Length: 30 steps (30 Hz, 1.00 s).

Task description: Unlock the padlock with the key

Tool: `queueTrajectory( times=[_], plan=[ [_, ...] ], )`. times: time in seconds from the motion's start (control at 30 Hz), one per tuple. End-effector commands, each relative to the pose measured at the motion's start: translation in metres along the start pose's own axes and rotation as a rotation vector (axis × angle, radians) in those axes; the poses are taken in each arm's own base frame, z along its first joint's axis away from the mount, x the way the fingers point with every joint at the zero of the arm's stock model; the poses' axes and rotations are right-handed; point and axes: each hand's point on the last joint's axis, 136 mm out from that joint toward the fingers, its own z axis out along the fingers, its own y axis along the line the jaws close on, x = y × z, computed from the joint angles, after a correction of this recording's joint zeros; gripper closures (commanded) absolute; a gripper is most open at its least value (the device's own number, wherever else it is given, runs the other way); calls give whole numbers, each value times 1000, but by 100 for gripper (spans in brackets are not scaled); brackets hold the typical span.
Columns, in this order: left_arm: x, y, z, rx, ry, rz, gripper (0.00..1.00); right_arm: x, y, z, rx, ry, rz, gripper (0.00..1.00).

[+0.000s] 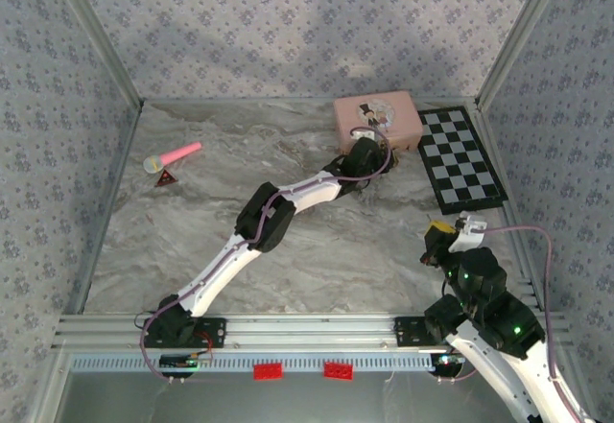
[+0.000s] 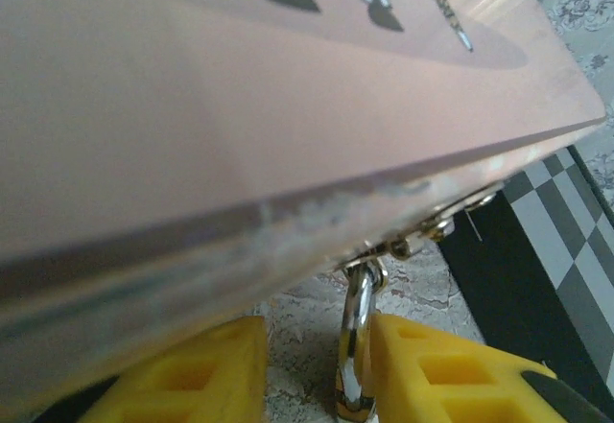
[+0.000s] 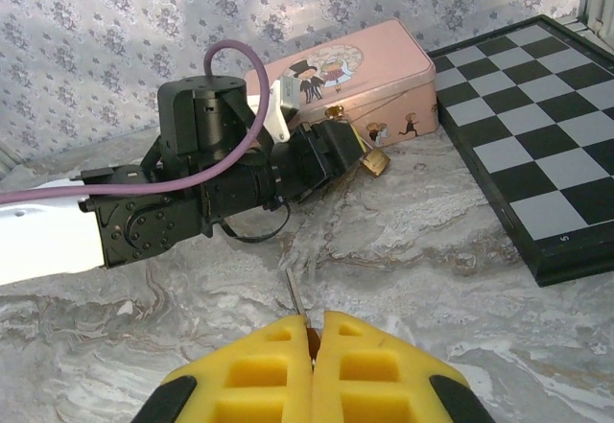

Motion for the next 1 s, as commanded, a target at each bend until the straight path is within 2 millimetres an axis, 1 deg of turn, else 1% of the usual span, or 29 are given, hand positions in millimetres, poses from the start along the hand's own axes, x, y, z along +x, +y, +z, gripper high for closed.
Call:
queueTrajectory(
  times=[0.0,0.23,0.37,0.47,0.6,0.77,0.83,0.9,0.97],
  plan=[
    [3,2,2,-28,2,-1,71,-1,-1,0,2,-14,-15,100],
    [-3,5,-1,-54,-1,11,84,-1,0,0,-4,-13,-14,100],
    [-7,4,-5,-53,-6,14,90,0,1,1,-8,-8,-10,100],
    [-12,0,-13,-51,-12,27,93,2,2,1,-16,-1,-6,100],
    [-21,4,-25,-55,-36,21,95,7,5,4,-27,22,2,100],
    [-32,15,-43,-53,-55,-4,98,14,14,12,-53,74,9,100],
    [-31,26,-52,-91,-50,1,99,18,19,16,-68,101,16,100],
    [-32,33,-63,-104,-50,8,100,22,26,19,-93,125,25,100],
    [-30,50,-77,-131,-39,1,100,30,28,24,-99,156,38,100]
  ],
)
